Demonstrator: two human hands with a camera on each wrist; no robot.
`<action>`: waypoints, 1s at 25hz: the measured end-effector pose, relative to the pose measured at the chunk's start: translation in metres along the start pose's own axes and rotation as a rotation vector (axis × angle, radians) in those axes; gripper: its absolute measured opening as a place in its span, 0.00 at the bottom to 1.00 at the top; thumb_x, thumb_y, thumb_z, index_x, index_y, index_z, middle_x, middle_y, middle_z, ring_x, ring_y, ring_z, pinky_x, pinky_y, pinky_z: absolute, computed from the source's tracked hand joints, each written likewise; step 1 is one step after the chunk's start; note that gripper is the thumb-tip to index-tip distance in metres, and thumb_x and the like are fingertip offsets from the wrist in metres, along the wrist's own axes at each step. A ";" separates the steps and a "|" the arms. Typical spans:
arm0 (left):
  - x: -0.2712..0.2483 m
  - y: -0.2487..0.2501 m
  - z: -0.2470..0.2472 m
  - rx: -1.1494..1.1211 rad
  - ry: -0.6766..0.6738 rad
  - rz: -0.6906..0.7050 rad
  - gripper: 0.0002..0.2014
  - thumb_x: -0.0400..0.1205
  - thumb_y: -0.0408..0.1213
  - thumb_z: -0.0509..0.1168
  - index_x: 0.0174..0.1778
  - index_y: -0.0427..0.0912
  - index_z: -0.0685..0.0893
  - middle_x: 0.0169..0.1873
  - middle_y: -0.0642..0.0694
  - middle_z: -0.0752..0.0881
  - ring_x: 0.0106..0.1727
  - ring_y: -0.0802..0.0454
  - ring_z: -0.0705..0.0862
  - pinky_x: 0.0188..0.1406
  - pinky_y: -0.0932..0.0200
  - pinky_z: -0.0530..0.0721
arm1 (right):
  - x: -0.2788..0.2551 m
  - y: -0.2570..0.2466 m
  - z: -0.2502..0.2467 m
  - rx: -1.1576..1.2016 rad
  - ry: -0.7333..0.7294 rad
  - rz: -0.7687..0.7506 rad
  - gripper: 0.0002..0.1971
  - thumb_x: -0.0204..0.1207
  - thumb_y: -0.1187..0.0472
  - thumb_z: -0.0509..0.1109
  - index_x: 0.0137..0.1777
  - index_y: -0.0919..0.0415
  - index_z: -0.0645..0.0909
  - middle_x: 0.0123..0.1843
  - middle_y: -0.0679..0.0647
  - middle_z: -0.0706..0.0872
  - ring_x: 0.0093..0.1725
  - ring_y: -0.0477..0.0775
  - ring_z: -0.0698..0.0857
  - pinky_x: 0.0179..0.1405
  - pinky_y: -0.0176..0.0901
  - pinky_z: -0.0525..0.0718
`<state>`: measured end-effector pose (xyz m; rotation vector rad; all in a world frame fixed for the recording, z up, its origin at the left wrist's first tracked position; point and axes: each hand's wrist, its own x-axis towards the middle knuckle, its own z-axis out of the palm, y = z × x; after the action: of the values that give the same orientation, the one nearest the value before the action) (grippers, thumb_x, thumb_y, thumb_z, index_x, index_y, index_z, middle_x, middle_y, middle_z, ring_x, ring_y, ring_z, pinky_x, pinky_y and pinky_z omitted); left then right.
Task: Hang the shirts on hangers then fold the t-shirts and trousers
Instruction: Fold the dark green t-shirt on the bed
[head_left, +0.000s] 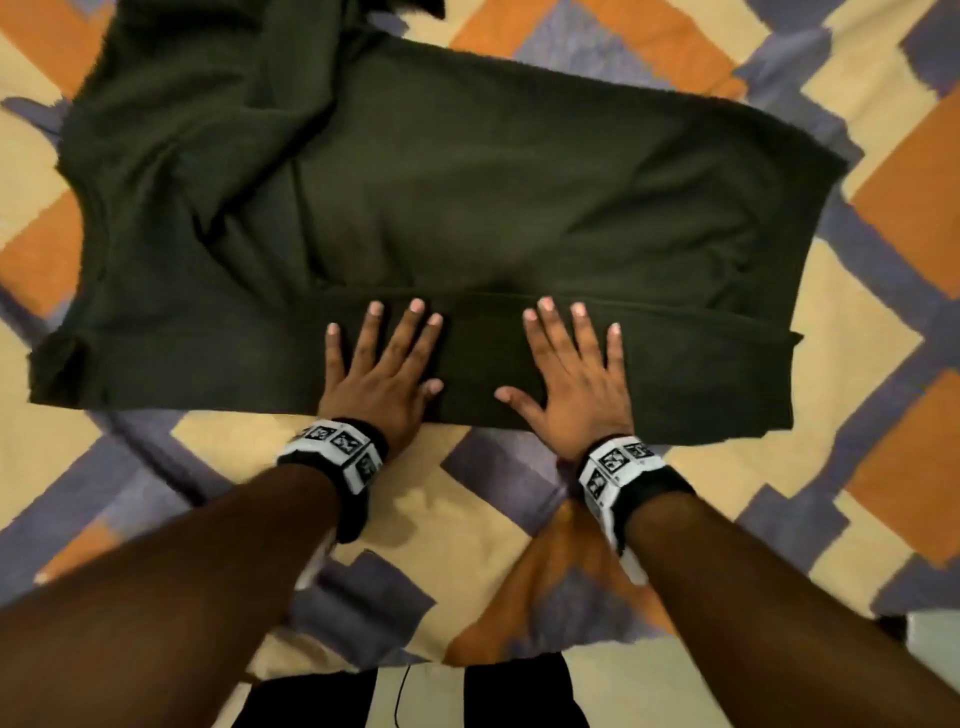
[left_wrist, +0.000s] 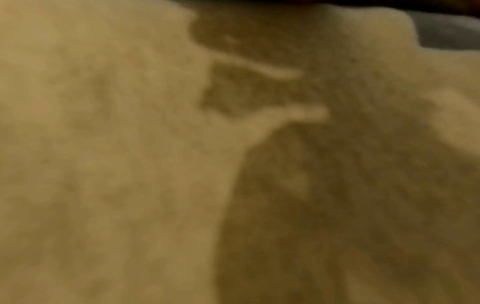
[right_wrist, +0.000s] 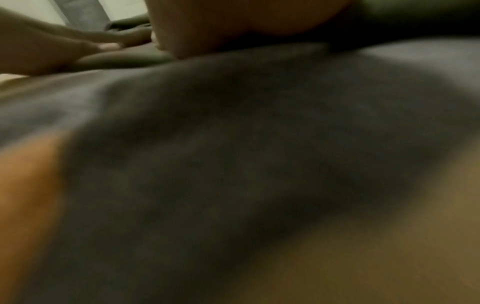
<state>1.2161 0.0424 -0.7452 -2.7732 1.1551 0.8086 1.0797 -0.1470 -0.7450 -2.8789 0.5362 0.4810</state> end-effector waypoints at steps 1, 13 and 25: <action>-0.002 -0.009 -0.005 0.022 -0.007 0.016 0.32 0.80 0.63 0.37 0.78 0.63 0.31 0.77 0.64 0.32 0.84 0.46 0.41 0.76 0.33 0.35 | -0.005 0.023 -0.001 0.013 0.008 0.045 0.44 0.74 0.26 0.47 0.85 0.50 0.51 0.86 0.49 0.54 0.85 0.60 0.53 0.80 0.64 0.45; -0.019 -0.021 -0.017 0.010 -0.100 -0.027 0.42 0.73 0.76 0.37 0.76 0.63 0.25 0.76 0.60 0.22 0.82 0.46 0.32 0.74 0.27 0.38 | -0.024 0.084 -0.025 0.117 0.066 0.312 0.37 0.77 0.33 0.47 0.83 0.51 0.59 0.86 0.53 0.56 0.84 0.57 0.53 0.78 0.67 0.45; 0.069 0.125 -0.046 0.024 -0.014 0.247 0.32 0.82 0.62 0.46 0.83 0.58 0.50 0.83 0.56 0.52 0.84 0.49 0.44 0.75 0.31 0.37 | -0.009 0.209 -0.065 0.953 0.202 0.958 0.20 0.74 0.45 0.71 0.29 0.59 0.78 0.29 0.53 0.81 0.35 0.58 0.79 0.42 0.49 0.79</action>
<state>1.1935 -0.1033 -0.7174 -2.6346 1.5148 0.8239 1.0119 -0.3508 -0.7040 -1.6329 1.6318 -0.0147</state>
